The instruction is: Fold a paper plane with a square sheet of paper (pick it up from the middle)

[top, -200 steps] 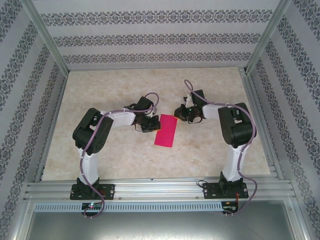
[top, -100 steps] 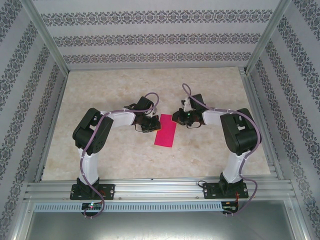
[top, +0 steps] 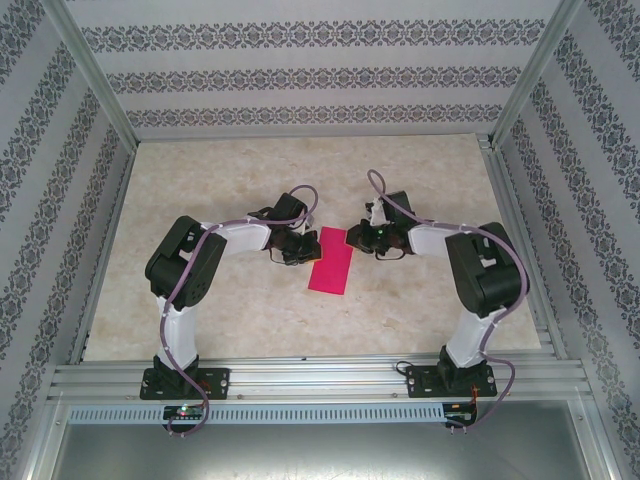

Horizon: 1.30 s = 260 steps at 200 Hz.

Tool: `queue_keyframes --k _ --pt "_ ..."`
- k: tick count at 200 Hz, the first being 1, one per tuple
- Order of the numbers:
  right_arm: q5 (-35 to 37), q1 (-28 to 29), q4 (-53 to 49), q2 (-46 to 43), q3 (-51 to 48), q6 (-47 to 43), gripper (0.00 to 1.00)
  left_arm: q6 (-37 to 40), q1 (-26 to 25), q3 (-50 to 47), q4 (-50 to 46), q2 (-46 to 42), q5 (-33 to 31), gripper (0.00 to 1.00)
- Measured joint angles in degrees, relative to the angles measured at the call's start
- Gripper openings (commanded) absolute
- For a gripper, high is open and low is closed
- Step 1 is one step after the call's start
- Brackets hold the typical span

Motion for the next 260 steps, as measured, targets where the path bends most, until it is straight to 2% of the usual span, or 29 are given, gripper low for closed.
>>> queue_keyframes --k 37,96,156,211,260 --pt "0.3 4.3 2.5 -6.1 -5.4 1.9 0.12 0.0 0.0 0.2 -0.5 0.0 0.0 0.00" --pt "0.9 7.8 5.3 -6.5 -13.6 5.1 0.12 0.0 0.0 0.3 -0.6 0.0 0.0 0.00" --pt "3.1 8.2 2.7 -7.4 -14.7 4.8 0.13 0.2 0.0 0.3 -0.8 0.0 0.0 0.00" --pt "3.5 10.1 1.8 -15.1 -14.7 5.2 0.14 0.2 0.0 0.3 -0.9 0.0 0.0 0.00" --pt "3.4 12.4 4.9 -12.1 -17.0 7.0 0.15 0.3 0.0 0.5 -1.3 0.0 0.0 0.00"
